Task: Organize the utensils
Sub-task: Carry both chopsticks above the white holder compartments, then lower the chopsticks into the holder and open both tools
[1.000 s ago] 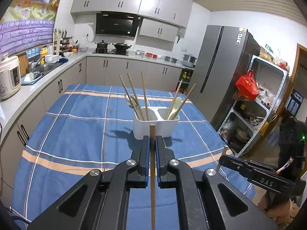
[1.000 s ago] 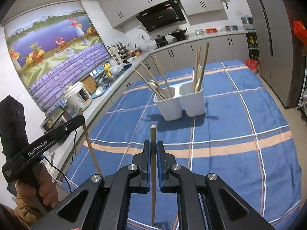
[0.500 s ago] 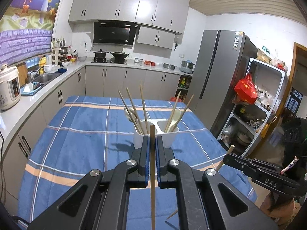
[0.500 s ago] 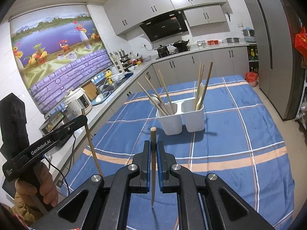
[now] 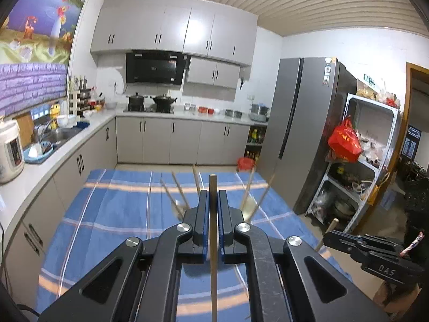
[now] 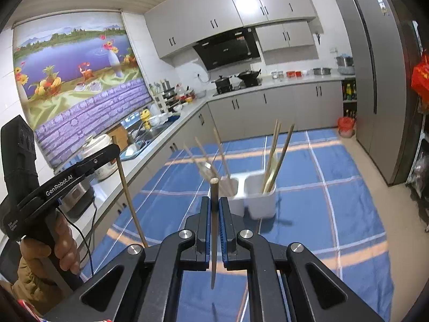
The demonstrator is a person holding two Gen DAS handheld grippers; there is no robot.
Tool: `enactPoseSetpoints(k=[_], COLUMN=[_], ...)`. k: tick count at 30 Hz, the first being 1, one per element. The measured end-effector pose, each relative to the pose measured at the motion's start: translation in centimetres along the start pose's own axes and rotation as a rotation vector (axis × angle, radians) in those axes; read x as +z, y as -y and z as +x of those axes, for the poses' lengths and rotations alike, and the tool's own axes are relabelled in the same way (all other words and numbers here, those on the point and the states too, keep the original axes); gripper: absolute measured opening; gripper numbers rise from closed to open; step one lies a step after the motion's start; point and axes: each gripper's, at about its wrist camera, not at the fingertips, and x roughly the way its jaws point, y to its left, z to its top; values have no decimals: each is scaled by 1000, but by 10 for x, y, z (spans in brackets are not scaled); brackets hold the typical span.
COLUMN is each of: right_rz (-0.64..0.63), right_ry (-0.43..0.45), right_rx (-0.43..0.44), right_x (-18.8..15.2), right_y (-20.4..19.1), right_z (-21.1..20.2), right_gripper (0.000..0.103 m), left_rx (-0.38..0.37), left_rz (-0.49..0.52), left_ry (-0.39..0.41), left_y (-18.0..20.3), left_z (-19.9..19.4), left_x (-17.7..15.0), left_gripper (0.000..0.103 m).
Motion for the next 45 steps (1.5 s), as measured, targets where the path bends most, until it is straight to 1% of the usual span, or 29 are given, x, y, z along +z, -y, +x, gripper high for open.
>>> enactPoseSetpoints(k=[6, 9, 14, 18, 21, 23, 28, 34, 39, 40, 41, 42, 43, 44, 45], right_rz=[-6, -16, -24, -22, 0, 18, 62, 111, 140, 145, 152, 160, 169, 175, 178], right_ry=[58, 77, 86, 74, 44, 15, -59, -117, -140, -141, -138, -134, -125, -114, -106], right_rx=[-22, -45, -88, -130, -148, -160, -169, -165, -172, -174, -179, -180, -180, -180, -182], right_x=[52, 78, 115, 130, 131, 126, 107, 89, 80, 80, 80, 80, 80, 81, 81], right_y=[7, 10, 18, 29, 41, 50, 69, 83, 92, 92, 93, 93, 94, 94, 94], right_z=[13, 27, 54, 79, 100, 115, 143, 162, 171, 171, 170, 169, 167, 164, 161], right_gripper=[6, 6, 6, 7, 7, 7, 7, 7, 8, 10, 20, 27, 40, 46, 47], left_rx=[-10, -13, -13, 10, 39, 58, 52, 43, 29, 26, 20, 16, 14, 13, 12], left_rz=[-29, -21, -15, -5, 9, 20, 10, -1, -31, -35, -40, -44, -47, -49, -53], left_ry=[25, 42, 51, 48, 38, 22, -54, -96, -98, -98, -97, -94, -89, -82, -72], left_y=[-6, -6, -6, -10, -11, -11, -16, -23, -30, -31, -31, -31, -31, -30, -30], left_z=[42, 69, 119, 157, 187, 206, 240, 251, 241, 238, 234, 230, 225, 220, 214], left_x=[34, 51, 72, 78, 73, 66, 43, 30, 29, 30, 30, 31, 31, 32, 33], left_gripper=[5, 5, 5, 5, 5, 5, 5, 5, 7, 9, 12, 14, 21, 27, 29])
